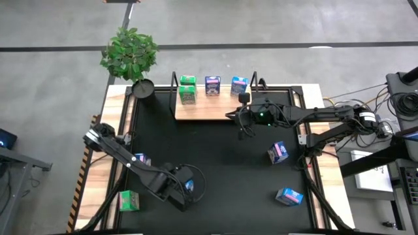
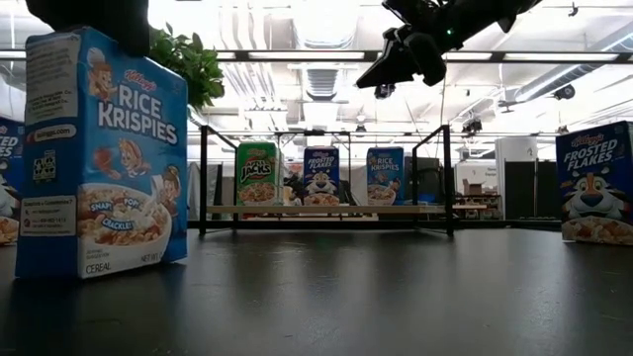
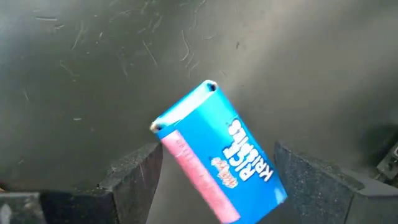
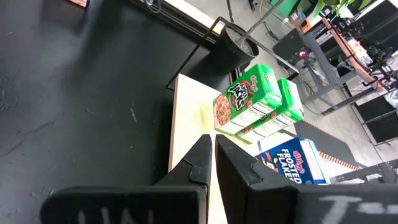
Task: Stack cereal on shelf
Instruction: Put the left light blue cereal box aligned with the other light blue cereal box on the shelf
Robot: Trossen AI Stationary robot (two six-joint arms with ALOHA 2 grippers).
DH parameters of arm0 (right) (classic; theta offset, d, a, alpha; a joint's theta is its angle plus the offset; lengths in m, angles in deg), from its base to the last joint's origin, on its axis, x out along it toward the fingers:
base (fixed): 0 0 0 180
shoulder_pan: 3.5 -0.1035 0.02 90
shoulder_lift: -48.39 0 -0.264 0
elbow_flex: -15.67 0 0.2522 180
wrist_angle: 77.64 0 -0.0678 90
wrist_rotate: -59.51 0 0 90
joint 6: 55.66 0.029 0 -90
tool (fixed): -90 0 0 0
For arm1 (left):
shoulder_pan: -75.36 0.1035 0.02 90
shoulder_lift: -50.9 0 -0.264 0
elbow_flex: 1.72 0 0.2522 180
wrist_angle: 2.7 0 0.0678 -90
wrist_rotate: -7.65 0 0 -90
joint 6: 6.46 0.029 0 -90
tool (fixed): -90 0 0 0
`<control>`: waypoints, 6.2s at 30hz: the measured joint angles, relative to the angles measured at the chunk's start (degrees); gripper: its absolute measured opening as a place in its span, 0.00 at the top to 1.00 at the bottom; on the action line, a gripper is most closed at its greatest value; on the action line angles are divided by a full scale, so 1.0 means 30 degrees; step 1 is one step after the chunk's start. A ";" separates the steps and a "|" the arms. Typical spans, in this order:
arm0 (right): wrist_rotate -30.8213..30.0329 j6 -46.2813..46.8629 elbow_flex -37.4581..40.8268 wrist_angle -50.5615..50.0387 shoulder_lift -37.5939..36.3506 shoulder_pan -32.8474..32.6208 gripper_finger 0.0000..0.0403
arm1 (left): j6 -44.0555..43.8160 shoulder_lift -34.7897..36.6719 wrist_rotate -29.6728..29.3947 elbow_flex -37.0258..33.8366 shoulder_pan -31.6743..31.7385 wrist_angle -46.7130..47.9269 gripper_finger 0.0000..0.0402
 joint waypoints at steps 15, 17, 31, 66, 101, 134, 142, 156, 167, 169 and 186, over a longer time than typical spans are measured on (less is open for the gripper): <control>-0.0002 0.0273 0.0000 -0.0345 0.0000 0.0000 0.97 | 0.0885 -0.0190 0.0070 -0.0015 0.0000 -0.0346 0.47; -0.0002 0.0362 0.0000 -0.0415 0.0000 0.0000 0.97 | 0.1165 -0.0190 0.0005 -0.0015 0.0000 -0.0407 0.50; -0.0026 -0.0070 0.0000 -0.0727 -0.0007 0.0000 0.97 | 1.3328 -0.0088 -0.1340 0.2063 0.2382 -0.0311 0.59; -0.0087 0.1176 0.0015 -0.4825 -0.3177 0.0015 0.97 | 2.8463 -0.2251 0.7443 0.5276 1.9053 -0.6816 0.69; -0.0104 0.1873 0.0015 -0.5010 -0.3162 0.0051 0.97 | 3.0252 -0.7796 0.7290 1.2859 1.9081 -0.3272 0.59; -0.0076 0.4114 0.0015 -0.5616 -0.2685 0.0708 0.97 | 3.0075 0.2562 0.6529 0.1541 1.6464 -0.9968 0.61; -0.0076 0.3517 -0.0538 -0.3729 -0.0504 0.2596 0.97 | 3.0308 0.8246 0.5430 -0.6404 1.5409 -1.7288 0.62; 0.0187 0.1471 -0.9796 -1.2359 0.5775 0.4944 0.97 | 3.0280 1.3942 0.5395 -1.3313 1.5409 -2.2643 0.62; 0.3021 0.0956 -1.1568 -1.4885 0.7156 0.6141 0.97 | 3.0127 1.4359 0.5395 -1.4090 1.5409 -2.2688 0.62; 0.3285 0.0952 -1.1497 -1.4838 0.7321 0.6280 0.97 | 3.0127 1.4345 0.5395 -1.4158 1.5409 -2.2613 0.62; 0.1357 0.4278 -1.1475 -1.4955 0.7415 0.6749 0.97 | 3.0127 1.4337 0.5395 -1.4163 1.5409 -2.2528 0.62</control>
